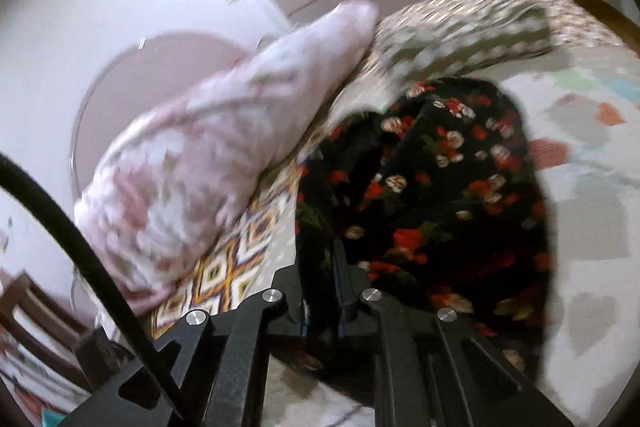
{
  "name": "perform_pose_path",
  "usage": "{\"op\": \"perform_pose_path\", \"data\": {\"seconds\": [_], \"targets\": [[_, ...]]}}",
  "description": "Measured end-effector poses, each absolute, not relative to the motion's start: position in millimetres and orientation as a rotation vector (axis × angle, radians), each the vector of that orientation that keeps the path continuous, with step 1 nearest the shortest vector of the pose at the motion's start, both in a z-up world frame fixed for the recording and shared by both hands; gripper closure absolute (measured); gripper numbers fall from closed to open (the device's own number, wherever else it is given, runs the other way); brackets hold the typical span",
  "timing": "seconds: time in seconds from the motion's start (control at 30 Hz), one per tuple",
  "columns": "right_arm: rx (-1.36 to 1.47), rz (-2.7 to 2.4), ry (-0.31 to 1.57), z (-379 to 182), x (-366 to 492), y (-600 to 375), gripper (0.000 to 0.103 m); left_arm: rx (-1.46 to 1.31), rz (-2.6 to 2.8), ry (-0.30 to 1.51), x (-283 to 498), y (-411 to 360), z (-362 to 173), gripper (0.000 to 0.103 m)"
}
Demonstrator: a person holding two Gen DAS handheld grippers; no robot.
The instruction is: Fold large clothes
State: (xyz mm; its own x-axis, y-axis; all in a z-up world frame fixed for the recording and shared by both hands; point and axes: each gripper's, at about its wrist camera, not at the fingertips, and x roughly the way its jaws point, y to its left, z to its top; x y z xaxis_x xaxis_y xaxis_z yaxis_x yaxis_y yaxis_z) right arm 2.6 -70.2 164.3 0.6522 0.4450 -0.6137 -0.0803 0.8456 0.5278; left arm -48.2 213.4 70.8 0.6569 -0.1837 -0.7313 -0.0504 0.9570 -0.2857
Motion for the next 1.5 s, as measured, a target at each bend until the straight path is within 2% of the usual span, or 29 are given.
{"op": "perform_pose_path", "data": {"seconds": [0.17, 0.27, 0.37, 0.6, 0.7, 0.77, 0.9, 0.93, 0.97, 1.0, 1.13, 1.17, 1.2, 1.27, 1.3, 1.47, 1.5], "targets": [[0.376, 0.353, 0.93, 117.4, 19.3, -3.6, 0.093, -0.39, -0.058, 0.882, -49.7, 251.5, 54.4, 0.034], [0.367, 0.416, 1.023, 81.1, 26.1, 10.5, 0.092, -0.42, -0.077, 0.871, -45.9, 249.9, 56.2, 0.034], [0.393, 0.463, 1.024, 70.1, 26.7, 8.1, 0.091, -0.432, -0.115, 0.846, -42.6, 241.0, 67.8, 0.034], [0.365, 0.523, 0.863, 135.9, -16.1, -28.3, 0.058, -0.365, -0.203, 0.813, -31.2, 193.8, 100.5, 0.031], [0.379, 0.491, 0.768, 164.2, -44.7, -65.0, 0.046, -0.33, -0.276, 0.815, -27.3, 160.8, 110.3, 0.02], [0.402, 0.429, 0.735, 171.1, -55.6, -93.8, 0.044, -0.275, -0.349, 0.839, -17.6, 130.8, 110.5, 0.016], [0.465, 0.316, 0.744, 161.3, -68.6, -143.2, 0.044, -0.131, -0.415, 0.935, 12.7, 72.2, 90.5, 0.015], [0.485, 0.295, 0.748, 156.9, -71.8, -153.1, 0.044, -0.121, -0.439, 0.962, 18.5, 62.9, 85.1, 0.02], [0.511, 0.281, 0.751, 151.4, -75.6, -163.0, 0.044, -0.113, -0.476, 0.991, 24.5, 53.1, 79.6, 0.053], [0.52, 0.271, 0.753, 149.3, -76.7, -167.0, 0.044, -0.075, -0.452, 1.016, 29.4, 45.6, 77.1, 0.071], [0.524, 0.241, 0.771, 141.1, -78.4, -182.9, 0.044, -0.18, -0.447, 0.942, 27.9, 76.5, 100.0, 0.078], [0.527, 0.239, 0.772, 140.7, -77.5, -186.0, 0.044, -0.2, -0.415, 0.927, 28.1, 90.3, 102.0, 0.086], [0.533, 0.237, 0.77, 138.4, -74.4, -188.1, 0.041, -0.197, -0.361, 0.931, 31.4, 102.1, 98.3, 0.089], [0.558, 0.237, 0.773, 129.9, -63.4, -192.1, 0.028, -0.186, -0.306, 0.98, 41.1, 115.8, 81.5, 0.093], [0.573, 0.24, 0.778, 123.2, -56.7, -195.0, 0.02, -0.183, -0.299, 1.013, 46.1, 119.1, 68.5, 0.092], [0.681, 0.213, 0.861, 76.7, -1.4, -202.6, 0.018, -0.203, -0.302, 1.023, 50.4, 121.7, 45.6, 0.092], [0.704, 0.209, 0.882, 64.4, 11.8, -202.9, 0.014, -0.196, -0.3, 1.018, 50.2, 120.8, 45.2, 0.092]]}}
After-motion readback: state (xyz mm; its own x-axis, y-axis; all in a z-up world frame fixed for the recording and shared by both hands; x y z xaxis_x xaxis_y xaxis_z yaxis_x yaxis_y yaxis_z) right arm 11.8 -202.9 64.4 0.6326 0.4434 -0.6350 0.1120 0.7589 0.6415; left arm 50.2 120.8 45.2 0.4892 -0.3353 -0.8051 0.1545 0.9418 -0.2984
